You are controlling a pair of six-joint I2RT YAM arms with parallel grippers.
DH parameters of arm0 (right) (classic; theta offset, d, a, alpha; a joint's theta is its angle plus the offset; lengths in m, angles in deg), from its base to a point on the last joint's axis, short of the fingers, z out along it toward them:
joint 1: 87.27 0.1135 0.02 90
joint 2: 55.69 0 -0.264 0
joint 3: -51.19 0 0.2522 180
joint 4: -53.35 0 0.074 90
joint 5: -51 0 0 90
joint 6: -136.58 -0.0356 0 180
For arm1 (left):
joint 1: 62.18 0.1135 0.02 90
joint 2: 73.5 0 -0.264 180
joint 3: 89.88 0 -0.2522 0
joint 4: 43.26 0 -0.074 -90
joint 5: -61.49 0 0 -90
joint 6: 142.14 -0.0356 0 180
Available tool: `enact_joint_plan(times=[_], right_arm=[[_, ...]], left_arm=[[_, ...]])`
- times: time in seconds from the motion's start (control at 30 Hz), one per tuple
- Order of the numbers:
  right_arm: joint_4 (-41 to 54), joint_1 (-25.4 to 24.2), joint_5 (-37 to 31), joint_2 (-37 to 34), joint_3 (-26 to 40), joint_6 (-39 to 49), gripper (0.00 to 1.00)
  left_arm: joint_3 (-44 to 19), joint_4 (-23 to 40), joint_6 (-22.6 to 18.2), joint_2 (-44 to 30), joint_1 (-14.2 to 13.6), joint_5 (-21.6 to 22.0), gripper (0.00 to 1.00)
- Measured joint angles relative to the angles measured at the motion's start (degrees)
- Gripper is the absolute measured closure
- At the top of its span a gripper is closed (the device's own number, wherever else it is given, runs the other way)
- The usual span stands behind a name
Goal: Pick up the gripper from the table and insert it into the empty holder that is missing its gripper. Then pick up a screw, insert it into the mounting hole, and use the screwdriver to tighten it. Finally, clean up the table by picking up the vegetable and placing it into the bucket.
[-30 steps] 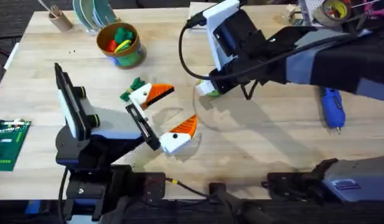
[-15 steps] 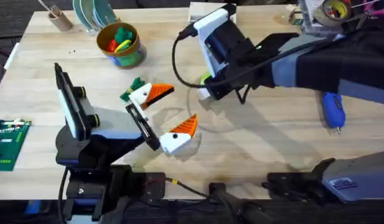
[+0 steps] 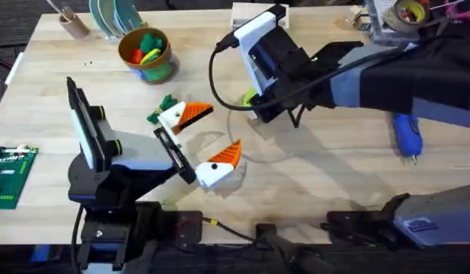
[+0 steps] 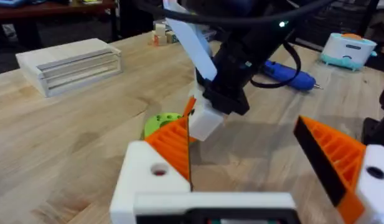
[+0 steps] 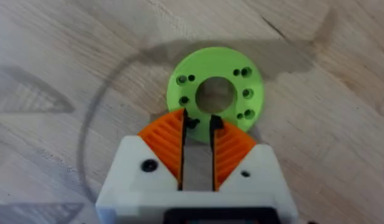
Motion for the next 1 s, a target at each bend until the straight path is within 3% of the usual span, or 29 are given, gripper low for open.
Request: enact_joint_plan(times=[0.3,0.47,1.0], right_arm=[[-0.1,0.0,0.0,0.0,0.0,0.0,0.851],[-0.3,0.0,0.0,0.0,0.0,0.0,0.989],[0.3,0.0,0.0,0.6,0.0,3.2,0.992]], left_arm=[[0.0,0.0,0.0,0.0,0.0,0.0,0.008],[0.0,0.0,0.0,0.0,0.0,0.0,0.007],[0.0,0.0,0.0,0.0,0.0,0.0,0.008]])
